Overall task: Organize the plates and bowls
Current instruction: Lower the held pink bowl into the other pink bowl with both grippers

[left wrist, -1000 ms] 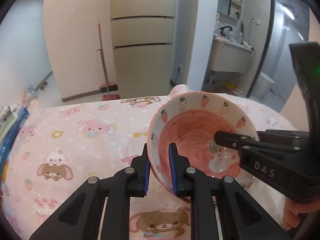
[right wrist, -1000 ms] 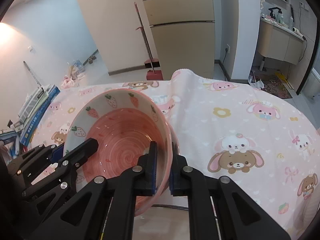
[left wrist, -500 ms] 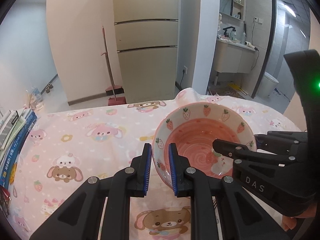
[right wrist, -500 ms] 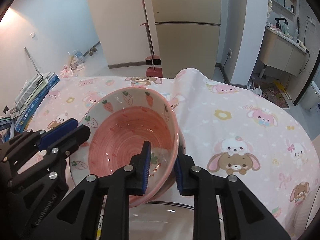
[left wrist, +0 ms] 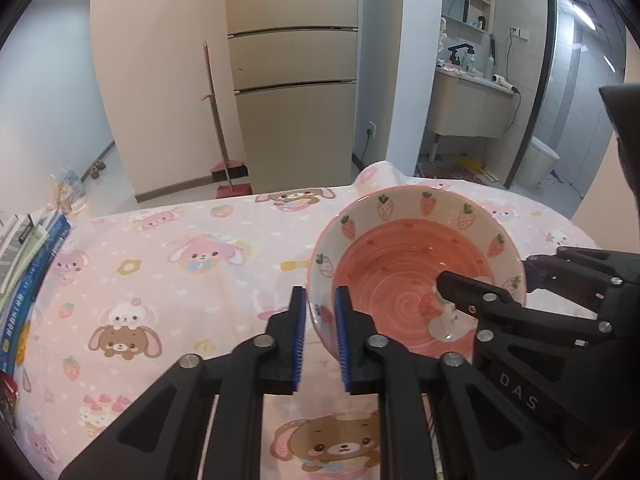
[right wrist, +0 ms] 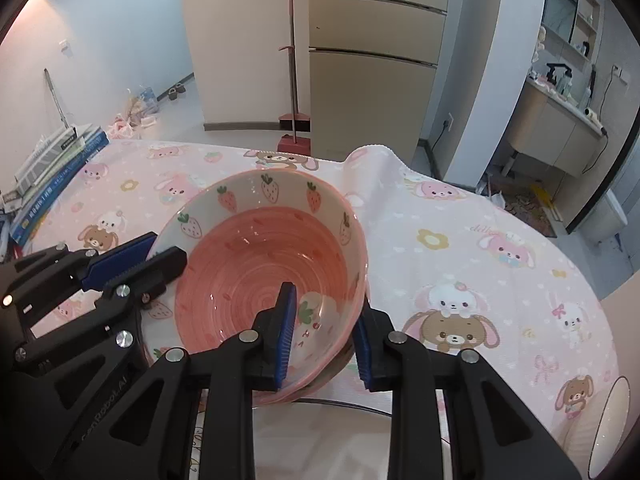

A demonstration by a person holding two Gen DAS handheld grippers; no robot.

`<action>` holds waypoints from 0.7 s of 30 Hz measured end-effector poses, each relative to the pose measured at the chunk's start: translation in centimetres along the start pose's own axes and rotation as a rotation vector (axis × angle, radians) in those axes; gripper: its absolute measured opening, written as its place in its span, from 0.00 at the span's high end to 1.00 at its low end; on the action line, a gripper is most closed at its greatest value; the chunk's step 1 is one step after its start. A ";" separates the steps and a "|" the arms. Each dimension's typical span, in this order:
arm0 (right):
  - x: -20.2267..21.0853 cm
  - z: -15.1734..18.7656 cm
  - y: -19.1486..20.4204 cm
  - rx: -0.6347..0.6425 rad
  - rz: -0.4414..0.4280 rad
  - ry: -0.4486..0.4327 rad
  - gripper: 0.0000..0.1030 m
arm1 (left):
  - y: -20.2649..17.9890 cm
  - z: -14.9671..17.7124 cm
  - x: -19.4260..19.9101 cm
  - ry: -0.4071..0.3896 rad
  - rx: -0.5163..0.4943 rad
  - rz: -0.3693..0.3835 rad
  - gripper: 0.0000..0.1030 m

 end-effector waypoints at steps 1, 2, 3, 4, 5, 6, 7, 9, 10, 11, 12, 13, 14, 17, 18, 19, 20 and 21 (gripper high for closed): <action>0.0 0.0 0.0 0.002 0.004 0.001 0.75 | 0.0 0.0 0.0 -0.001 -0.002 0.000 0.89; 0.1 0.0 0.0 0.000 0.006 0.002 0.75 | 0.1 0.0 -0.1 0.001 0.002 0.006 0.89; 0.2 0.0 0.0 -0.004 0.004 0.003 0.75 | 0.1 0.0 -0.1 0.003 0.004 0.009 0.89; 0.3 0.0 -0.1 -0.009 0.003 0.003 0.75 | 0.2 0.1 -0.1 0.005 0.006 0.013 0.89; 0.3 0.0 -0.1 -0.011 0.001 0.003 0.75 | 0.2 0.1 -0.2 0.006 0.008 0.016 0.89; 0.3 0.0 0.0 -0.012 0.002 0.004 0.75 | 0.2 0.1 -0.2 0.007 0.009 0.018 0.89; 0.3 -0.1 0.0 -0.009 0.005 0.005 0.75 | 0.3 0.1 -0.2 0.008 0.010 0.020 0.89; 0.5 -0.1 0.1 0.003 0.024 0.000 0.77 | 0.3 0.1 -0.2 0.011 0.017 0.028 0.89; 0.6 -0.1 0.2 0.016 0.040 -0.003 0.78 | 0.4 0.1 -0.2 0.013 0.018 0.032 0.89; 0.6 -0.1 0.1 0.022 0.048 -0.010 0.78 | 0.4 0.1 -0.2 0.016 0.020 0.036 0.89; 0.7 -0.2 0.0 0.015 0.050 -0.018 0.79 | 0.4 0.1 -0.2 0.021 0.022 0.043 0.89; 0.7 -0.2 -0.1 0.008 0.049 -0.026 0.79 | 0.4 0.2 -0.3 0.024 0.024 0.045 0.89; 0.7 -0.2 -0.1 0.008 0.047 -0.032 0.80 | 0.4 0.2 -0.3 0.026 0.027 0.047 0.89; 1.0 -0.5 -0.8 -0.028 0.020 -0.079 0.82 | 0.3 0.3 -0.4 0.037 0.035 0.057 0.89; 1.0 -0.5 -1.2 -0.064 -0.011 -0.099 0.83 | 0.3 0.4 -0.5 0.043 0.040 0.063 0.89; 1.0 -0.7 -1.7 -0.098 -0.039 -0.117 0.85 | 0.3 0.4 -0.6 0.043 0.046 0.064 0.89; 1.1 -0.7 -2.2 -0.126 -0.054 -0.134 0.87 | 0.2 0.4 -0.6 0.043 0.048 0.067 0.89; 1.3 -0.9 -2.5 -0.142 -0.068 -0.153 0.89 | 0.2 0.4 -0.6 0.044 0.049 0.066 0.89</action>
Point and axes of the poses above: each gripper's, at about its wrist camera, not at the fingertips, and x roughly against the way its jaws point, y to its left, z to its underside, the point moved 7 cm from there along -x, roughly the way its jaws point, and after that the axes turned 15 degrees about -z, right-handed, at the moved point
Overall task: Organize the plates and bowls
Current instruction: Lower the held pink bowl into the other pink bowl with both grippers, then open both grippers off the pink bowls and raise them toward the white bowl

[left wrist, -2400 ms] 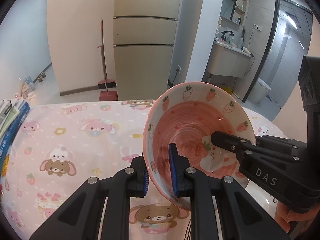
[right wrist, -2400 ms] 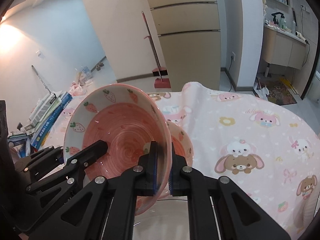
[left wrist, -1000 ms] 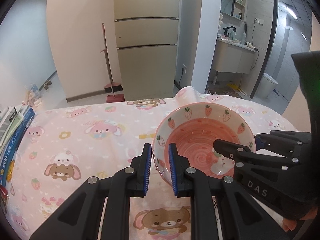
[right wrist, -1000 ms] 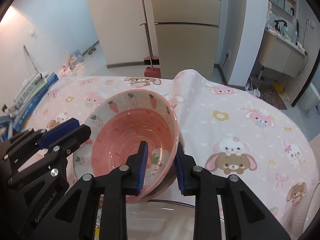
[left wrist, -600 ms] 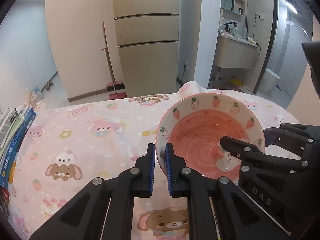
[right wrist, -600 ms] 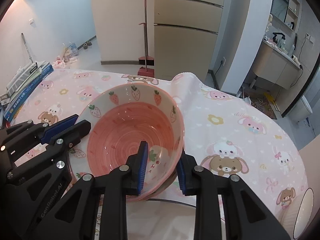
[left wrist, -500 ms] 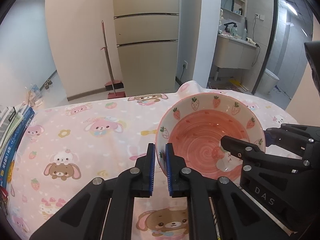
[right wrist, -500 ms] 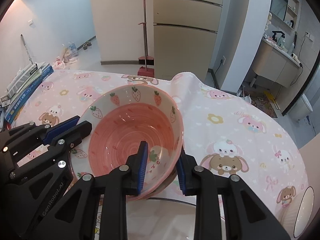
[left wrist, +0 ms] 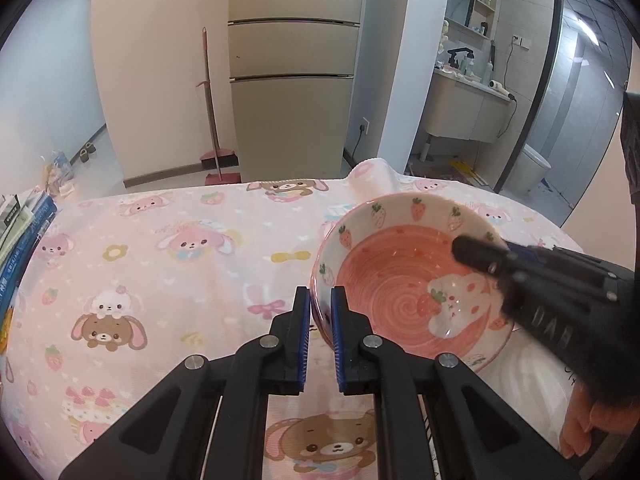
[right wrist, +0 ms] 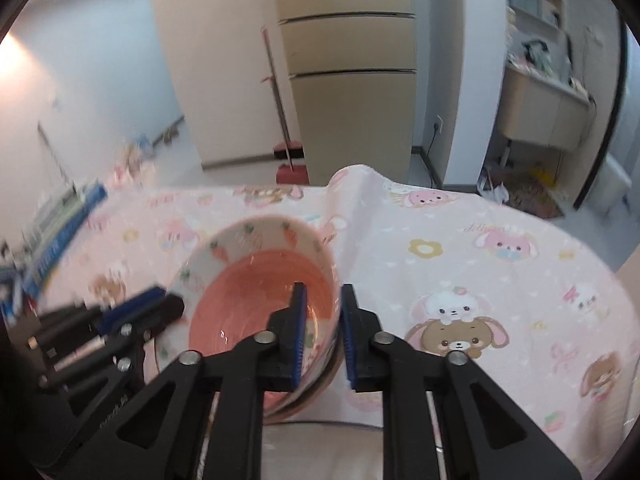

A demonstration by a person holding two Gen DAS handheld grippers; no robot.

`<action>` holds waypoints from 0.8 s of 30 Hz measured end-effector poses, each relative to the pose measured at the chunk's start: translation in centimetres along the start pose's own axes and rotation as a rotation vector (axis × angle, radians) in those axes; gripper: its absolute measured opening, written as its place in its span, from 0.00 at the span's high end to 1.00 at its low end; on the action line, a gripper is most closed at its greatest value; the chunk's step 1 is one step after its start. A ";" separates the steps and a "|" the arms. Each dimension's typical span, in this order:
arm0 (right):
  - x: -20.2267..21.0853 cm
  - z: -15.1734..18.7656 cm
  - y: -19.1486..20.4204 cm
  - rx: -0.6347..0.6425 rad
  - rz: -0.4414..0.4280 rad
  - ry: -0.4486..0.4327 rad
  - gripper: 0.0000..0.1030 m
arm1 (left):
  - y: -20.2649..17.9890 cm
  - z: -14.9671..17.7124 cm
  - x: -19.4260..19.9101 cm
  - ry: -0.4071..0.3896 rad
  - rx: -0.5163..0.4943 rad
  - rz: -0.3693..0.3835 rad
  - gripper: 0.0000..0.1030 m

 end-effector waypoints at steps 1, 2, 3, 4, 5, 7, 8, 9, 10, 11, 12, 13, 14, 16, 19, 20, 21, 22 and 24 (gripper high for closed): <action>0.0 -0.2 -0.2 0.001 -0.010 -0.014 0.91 | 0.0 0.0 0.1 0.000 0.002 0.001 0.89; -0.1 -0.2 -0.2 0.014 -0.010 -0.014 0.91 | 0.0 0.0 0.1 -0.001 0.003 0.003 0.89; -0.3 -0.2 -0.2 0.028 -0.006 -0.008 0.91 | 0.0 0.0 0.2 -0.002 0.004 0.003 0.89; -0.4 -0.2 -0.2 0.045 0.003 -0.005 0.92 | 0.0 0.0 0.2 -0.002 0.004 0.004 0.89; -0.4 -0.2 -0.2 0.052 0.011 -0.005 0.92 | 0.0 0.0 0.2 -0.001 0.006 0.005 0.89; -0.4 -0.2 -0.3 0.043 0.010 -0.009 0.92 | 0.0 0.0 0.3 0.000 0.010 0.008 0.89; -0.4 -0.2 -0.3 0.043 0.007 -0.009 0.92 | 0.0 0.0 0.3 0.002 0.014 0.011 0.89; -0.3 -0.2 -0.3 0.044 0.007 -0.008 0.92 | 0.1 -0.1 0.4 0.002 0.019 0.018 0.89; -0.1 -0.3 -0.4 0.042 0.008 -0.015 0.92 | 0.1 -0.2 0.6 -0.003 0.025 0.028 0.89; 0.1 -0.4 -0.6 0.036 0.009 -0.022 0.92 | 0.2 -0.4 1.0 -0.011 0.031 0.036 0.89; 0.2 -0.6 -0.6 0.032 0.002 -0.028 0.92 | 0.3 -0.6 1.2 -0.017 0.033 0.034 0.89; 0.5 -0.7 -0.6 0.028 -0.009 -0.032 0.92 | 0.5 -0.8 1.6 -0.029 0.037 0.032 0.89; 0.7 -0.9 -0.6 0.026 -0.018 -0.033 0.92 | 0.7 -1.0 2.0 -0.043 0.041 0.033 0.89; 0.8 -1.0 -0.6 0.018 -0.038 -0.027 0.92 | 0.8 -1.4 2.5 -0.060 0.038 0.033 0.89; 0.7 -0.9 -0.7 -0.009 -0.070 -0.011 0.92 | 0.9 -1.6 2.6 -0.061 0.031 0.027 0.87; 0.6 -0.9 -0.8 -0.010 -0.060 -0.005 0.92 | 1.0 -1.6 2.5 -0.059 0.033 0.022 0.82; 0.5 -0.8 -0.9 -0.010 -0.044 0.001 0.92 | 1.0 -1.5 2.3 -0.055 0.036 0.017 0.77; 0.5 -0.9 -0.9 -0.010 -0.042 -0.001 0.92 | 1.0 -1.5 2.1 -0.054 0.040 0.015 0.64; 0.8 -1.0 -0.9 -0.016 -0.052 -0.013 0.92 | 1.2 -1.7 2.4 -0.077 0.062 0.017 0.29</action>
Point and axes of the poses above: each gripper's, at about its wrist camera, not at the fingertips, and x roughly against the way its jaws point, y to its left, z to its underside, the point moved 7 cm from there along -x, roughly the way its jaws point, and after that the axes turned 15 degrees about -z, right-handed, at the moved point
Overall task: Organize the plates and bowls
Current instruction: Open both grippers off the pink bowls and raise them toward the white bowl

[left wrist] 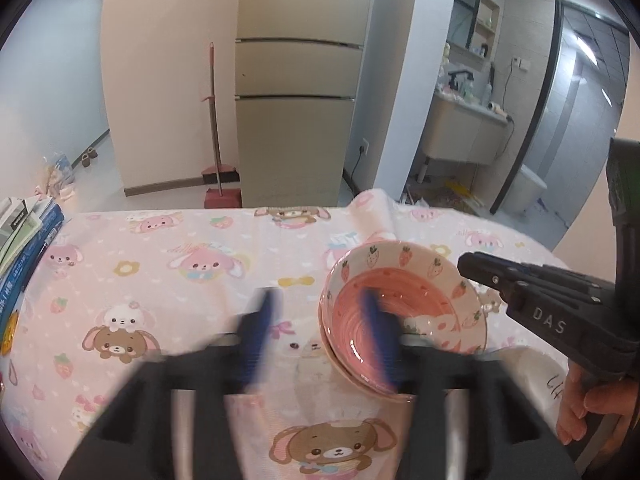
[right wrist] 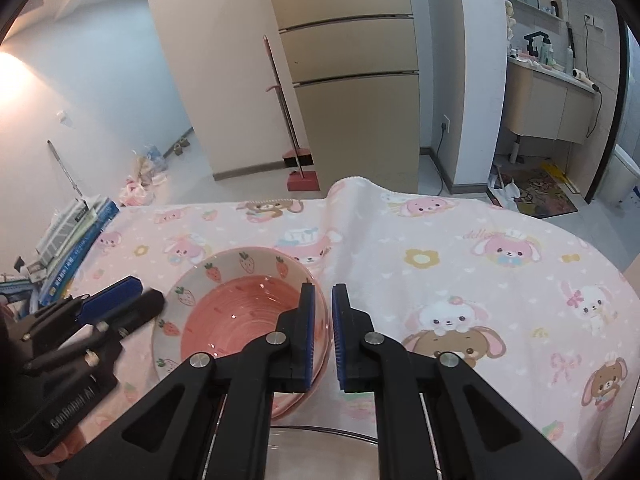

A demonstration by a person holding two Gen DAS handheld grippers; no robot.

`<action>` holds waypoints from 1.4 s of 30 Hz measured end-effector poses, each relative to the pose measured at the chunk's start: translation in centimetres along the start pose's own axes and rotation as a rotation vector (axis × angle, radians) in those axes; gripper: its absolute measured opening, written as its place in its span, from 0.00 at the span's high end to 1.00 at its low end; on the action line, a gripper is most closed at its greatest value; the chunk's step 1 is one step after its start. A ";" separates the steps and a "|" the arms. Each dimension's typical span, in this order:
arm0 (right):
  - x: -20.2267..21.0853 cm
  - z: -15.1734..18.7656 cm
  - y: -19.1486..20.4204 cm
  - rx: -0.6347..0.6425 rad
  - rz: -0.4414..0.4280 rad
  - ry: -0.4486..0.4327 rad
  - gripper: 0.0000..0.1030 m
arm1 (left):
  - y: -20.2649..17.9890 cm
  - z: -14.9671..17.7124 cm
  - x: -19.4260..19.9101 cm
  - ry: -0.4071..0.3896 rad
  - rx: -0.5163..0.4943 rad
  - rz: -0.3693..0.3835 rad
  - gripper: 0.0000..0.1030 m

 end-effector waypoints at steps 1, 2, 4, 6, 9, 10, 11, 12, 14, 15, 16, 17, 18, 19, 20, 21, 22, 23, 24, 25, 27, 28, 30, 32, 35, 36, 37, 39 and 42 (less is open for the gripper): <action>0.3 -0.1 0.1 0.002 -0.002 -0.009 0.92 | 0.1 -0.3 0.5 -0.032 0.014 0.000 0.13; 0.7 -0.3 0.3 0.009 -0.001 -0.017 0.92 | 0.3 -0.7 1.1 -0.075 0.027 0.000 0.12; 1.7 -0.8 0.7 0.054 0.046 -0.043 0.82 | 0.4 -1.4 2.2 -0.131 0.024 -0.002 0.12; 3.1 -1.5 1.2 0.120 0.132 -0.095 0.47 | 0.5 -2.1 3.5 -0.190 0.011 -0.016 0.12; 5.8 -2.7 2.0 0.143 0.137 -0.211 0.16 | 0.7 -3.1 5.6 -0.282 -0.012 -0.055 0.12; 6.8 -3.1 2.2 0.139 0.126 -0.248 0.15 | 0.6 -3.3 6.2 -0.306 -0.032 -0.059 0.11; 7.7 -3.4 2.3 0.137 0.118 -0.274 0.15 | 0.3 -3.5 6.9 -0.335 -0.059 -0.063 0.11; 8.4 -3.7 2.4 0.139 0.115 -0.294 0.12 | 0.1 -3.7 7.7 -0.369 -0.082 -0.076 0.11; 10.0 -4.2 2.5 0.145 0.127 -0.339 0.07 | -0.1 -4.0 8.9 -0.414 -0.092 -0.098 0.11; 10.9 -4.4 2.6 0.148 0.136 -0.366 0.04 | -0.1 -4.1 9.6 -0.434 -0.085 -0.093 0.11; 11.8 -4.6 2.6 0.153 0.147 -0.396 0.01 | 0.0 -4.2 10.1 -0.447 -0.071 -0.080 0.09; 12.6 -4.8 2.8 0.157 0.156 -0.420 0.00 | 0.1 -4.4 10.8 -0.458 -0.048 -0.063 0.00; 13.1 -5.2 2.9 0.163 0.161 -0.439 0.00 | 0.2 -4.5 11.3 -0.471 -0.031 -0.052 0.00; 13.7 -5.4 3.1 0.169 0.164 -0.457 0.00 | 0.4 -4.6 11.9 -0.486 -0.012 -0.043 0.00; 14.3 -5.6 3.3 0.172 0.165 -0.471 0.00 | 0.5 -4.8 12.7 -0.505 0.004 -0.034 0.00; 14.9 -5.7 3.4 0.174 0.165 -0.485 0.00 | 0.6 -4.9 13.3 -0.516 0.008 -0.028 0.00; 15.4 -5.8 3.5 0.178 0.165 -0.497 0.00 | 0.7 -5.1 13.8 -0.527 0.010 -0.020 0.00; 16.0 -5.9 3.7 0.183 0.172 -0.510 0.00 | 0.7 -5.2 14.5 -0.540 0.009 -0.015 0.00; 16.5 -6.0 3.9 0.193 0.187 -0.526 0.00 | 0.8 -5.2 14.9 -0.547 0.010 -0.021 0.00; 16.8 -6.1 4.0 0.203 0.195 -0.537 0.00 | 0.9 -5.3 15.3 -0.553 0.011 -0.030 0.00; 17.5 -6.1 4.6 0.209 0.185 -0.546 0.00 | 1.0 -5.5 16.1 -0.553 0.015 -0.032 0.00; 17.8 -6.1 4.6 0.205 0.172 -0.548 0.00 | 0.9 -5.5 16.4 -0.541 0.019 -0.012 0.00; 18.6 -6.1 4.9 0.201 0.161 -0.564 0.00 | 0.8 -5.4 17.4 -0.516 0.044 0.062 0.00; 19.3 -6.1 5.3 0.215 0.171 -0.579 0.00 | 0.9 -5.4 18.5 -0.513 0.062 0.078 0.00; 20.3 -6.0 6.2 0.247 0.199 -0.592 0.00 | 0.6 -5.3 19.9 -0.519 0.042 0.054 0.00; 20.6 -5.8 6.5 0.251 0.200 -0.593 0.00 | 0.6 -5.3 20.7 -0.530 0.039 0.038 0.00; 21.2 -5.7 7.0 0.260 0.193 -0.594 0.00 | 0.5 -5.3 21.1 -0.538 0.039 0.035 0.00; 22.5 -5.2 7.9 0.278 0.182 -0.615 0.00 | 0.2 -5.2 22.4 -0.555 0.038 0.035 0.00; 24.8 -4.1 8.6 0.298 0.191 -0.647 0.00 | -0.1 -4.8 24.2 -0.575 0.042 0.032 0.00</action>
Point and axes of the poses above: each gripper's, at about its wrist camera, not at the fingertips, and x roughly against the way its jaws point, y to its left, z to its underside, the point moved 7 cm from there along -x, roughly the way its jaws point, and after that the axes turned 15 degrees about -z, right-handed, at the moved point
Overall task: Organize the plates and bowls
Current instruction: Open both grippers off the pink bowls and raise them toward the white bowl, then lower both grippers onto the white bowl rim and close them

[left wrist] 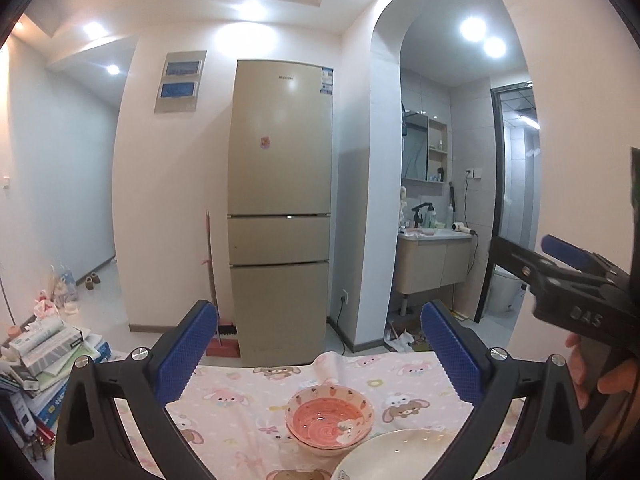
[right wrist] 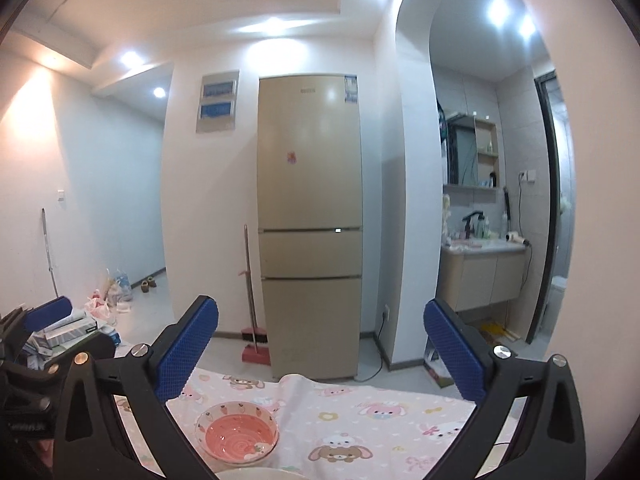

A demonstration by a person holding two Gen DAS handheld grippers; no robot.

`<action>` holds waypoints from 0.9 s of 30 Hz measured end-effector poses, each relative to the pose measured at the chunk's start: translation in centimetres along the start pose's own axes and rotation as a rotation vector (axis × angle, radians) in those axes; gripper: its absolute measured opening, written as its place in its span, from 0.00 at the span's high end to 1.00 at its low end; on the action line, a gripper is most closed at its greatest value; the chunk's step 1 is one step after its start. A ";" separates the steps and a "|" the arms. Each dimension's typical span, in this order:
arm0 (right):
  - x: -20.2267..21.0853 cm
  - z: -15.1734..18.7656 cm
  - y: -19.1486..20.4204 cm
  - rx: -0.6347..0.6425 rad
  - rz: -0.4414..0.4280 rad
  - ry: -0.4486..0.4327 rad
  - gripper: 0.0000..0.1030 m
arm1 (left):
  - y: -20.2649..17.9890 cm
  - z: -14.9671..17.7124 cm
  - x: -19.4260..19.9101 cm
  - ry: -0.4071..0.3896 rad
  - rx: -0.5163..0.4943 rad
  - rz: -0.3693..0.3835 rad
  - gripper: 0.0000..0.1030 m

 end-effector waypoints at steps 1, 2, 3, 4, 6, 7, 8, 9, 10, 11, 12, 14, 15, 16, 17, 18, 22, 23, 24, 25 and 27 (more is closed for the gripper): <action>0.8 -0.1 -0.1 0.005 0.003 0.000 0.00 | -0.2 -0.1 0.5 -0.008 0.005 0.005 0.00; 1.4 -0.1 -0.3 0.012 0.007 0.006 0.00 | -0.4 -0.3 1.2 -0.015 0.014 0.013 0.00; 2.1 -0.2 -0.5 0.021 0.011 0.012 0.00 | -0.7 -0.4 1.9 -0.019 0.025 0.026 0.00; 2.9 -0.4 -0.9 0.029 0.019 0.016 0.00 | -1.1 -0.5 2.4 -0.020 0.032 0.038 0.00; 4.8 -0.8 -1.7 0.041 0.042 0.008 0.00 | -2.0 -0.6 3.6 -0.021 0.040 0.061 0.00; 5.8 -1.0 -2.2 0.046 0.058 0.001 0.00 | -2.7 -0.6 4.2 -0.023 0.036 0.072 0.00; 6.8 -1.2 -2.6 0.050 0.073 -0.005 0.00 | -3.3 -0.7 4.6 -0.026 0.032 0.078 0.00; 7.8 -1.4 -3.1 0.051 0.087 -0.011 0.00 | -4.0 -0.9 5.3 -0.029 0.027 0.089 0.00; 8.9 -1.6 -3.6 0.050 0.101 -0.017 0.00 | -4.8 -1.1 5.8 -0.033 0.026 0.102 0.00; 10.0 -1.8 -4.1 0.048 0.113 -0.025 0.00 | -5.7 -1.3 6.5 -0.033 0.026 0.128 0.00; 11.0 -2.1 -4.6 0.046 0.124 -0.034 0.00 | -6.4 -1.5 7.0 -0.028 0.028 0.153 0.00; 13.1 -2.5 -5.4 0.045 0.150 -0.053 0.00 | -8.0 -1.8 7.9 -0.020 0.030 0.198 0.00; 14.1 -2.7 -5.9 0.044 0.165 -0.061 0.00 | -9.0 -2.1 8.5 -0.027 0.024 0.206 0.00; 15.1 -2.8 -6.4 0.041 0.181 -0.070 0.00 | -10.0 -2.3 9.0 -0.038 0.015 0.211 0.00; 16.0 -2.9 -6.9 0.037 0.191 -0.077 0.00 | -10.7 -2.4 9.4 -0.046 0.009 0.218 0.00; 16.8 -2.9 -7.5 0.032 0.202 -0.083 0.00 | -11.8 -2.5 9.9 -0.050 0.006 0.231 0.00; 18.6 -2.2 -10.1 0.005 0.254 -0.082 0.00 | -15.8 -1.5 10.3 -0.011 0.011 0.276 0.00; 18.8 -1.9 -10.9 -0.005 0.266 -0.076 0.00 | -16.8 -1.2 10.2 -0.001 0.008 0.291 0.00; 18.9 -1.5 -11.7 -0.018 0.277 -0.070 0.00 | -18.2 -0.8 10.1 0.015 0.000 0.309 0.00; 19.1 -1.1 -12.6 -0.036 0.287 -0.064 0.00 | -19.5 -0.3 9.9 0.028 -0.009 0.322 0.00; 19.1 -0.2 -14.2 -0.064 0.302 -0.050 0.00 | -21.4 0.5 9.3 0.041 -0.023 0.337 0.00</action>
Point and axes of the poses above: each gripper's, at about its wrist camera, not at the fingertips, and x roughly against the way its jaws point, y to its left, z to its underside, the point moved 7 cm from there along -x, roughly the way its jaws point, and after that the axes turned 15 degrees about -z, right-handed, at the moved point
